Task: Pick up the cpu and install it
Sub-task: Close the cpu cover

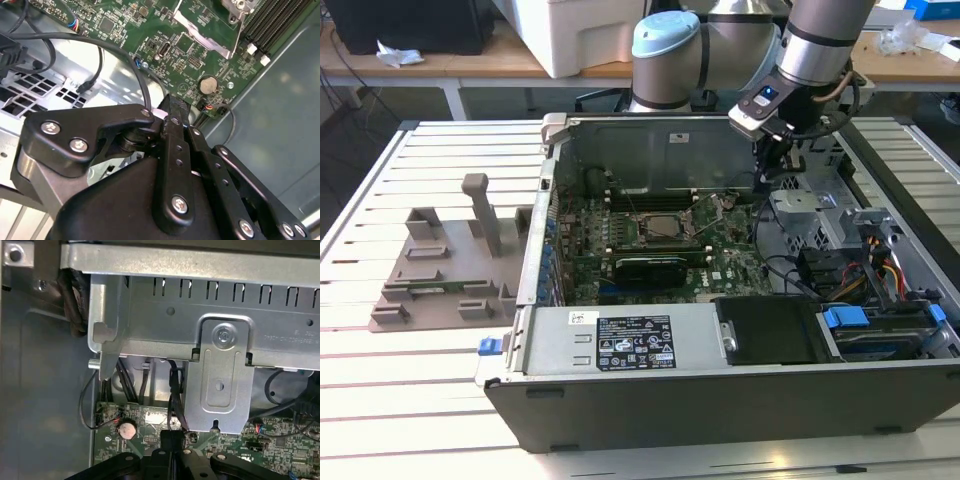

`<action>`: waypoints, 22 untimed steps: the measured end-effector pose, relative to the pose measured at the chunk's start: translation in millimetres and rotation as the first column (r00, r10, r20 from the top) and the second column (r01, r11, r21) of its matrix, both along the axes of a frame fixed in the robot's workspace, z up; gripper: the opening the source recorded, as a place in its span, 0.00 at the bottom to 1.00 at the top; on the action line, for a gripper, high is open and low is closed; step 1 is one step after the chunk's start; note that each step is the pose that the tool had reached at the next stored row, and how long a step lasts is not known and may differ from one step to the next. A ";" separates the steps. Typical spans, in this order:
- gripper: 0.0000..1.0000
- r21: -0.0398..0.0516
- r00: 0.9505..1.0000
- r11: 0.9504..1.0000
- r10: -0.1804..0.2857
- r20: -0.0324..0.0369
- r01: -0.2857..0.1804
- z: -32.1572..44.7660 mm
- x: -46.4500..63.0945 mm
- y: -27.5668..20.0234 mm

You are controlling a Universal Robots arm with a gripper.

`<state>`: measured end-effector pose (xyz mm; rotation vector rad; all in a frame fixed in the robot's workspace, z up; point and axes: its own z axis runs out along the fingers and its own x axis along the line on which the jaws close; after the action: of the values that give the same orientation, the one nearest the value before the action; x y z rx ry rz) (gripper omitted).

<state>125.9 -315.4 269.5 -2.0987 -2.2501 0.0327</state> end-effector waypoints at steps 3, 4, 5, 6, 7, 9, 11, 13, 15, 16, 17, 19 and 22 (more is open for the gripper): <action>0.11 0.000 1.000 1.000 0.000 0.000 0.000 -4.8 0.0 0.0; 0.11 0.000 1.000 1.000 0.000 0.000 0.000 -6.1 0.0 0.0; 0.11 0.000 1.000 1.000 0.000 0.000 0.000 -6.8 0.0 0.0; 0.11 0.000 1.000 1.000 0.000 0.000 0.000 -7.6 0.0 0.0; 0.11 0.000 1.000 1.000 0.000 0.000 0.000 -8.7 0.1 0.0; 0.11 0.000 1.000 1.000 0.000 0.000 0.000 -10.6 0.1 0.0; 0.11 0.000 1.000 1.000 0.000 0.000 0.000 -13.0 0.2 0.0; 0.11 0.000 1.000 1.000 0.000 0.000 0.000 -14.6 0.2 0.0; 0.11 0.000 1.000 1.000 0.000 0.000 0.000 -16.4 0.2 0.0; 0.11 0.000 1.000 1.000 0.000 0.000 0.000 -17.0 0.2 0.0; 0.11 0.000 1.000 1.000 0.000 0.000 0.000 -17.7 0.2 0.0; 0.11 0.000 1.000 1.000 0.000 0.000 0.000 -19.4 0.2 0.0; 0.11 0.000 1.000 1.000 0.000 0.000 0.000 -21.5 0.2 0.0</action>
<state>126.1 -315.4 248.0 -2.0987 -2.2500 0.0327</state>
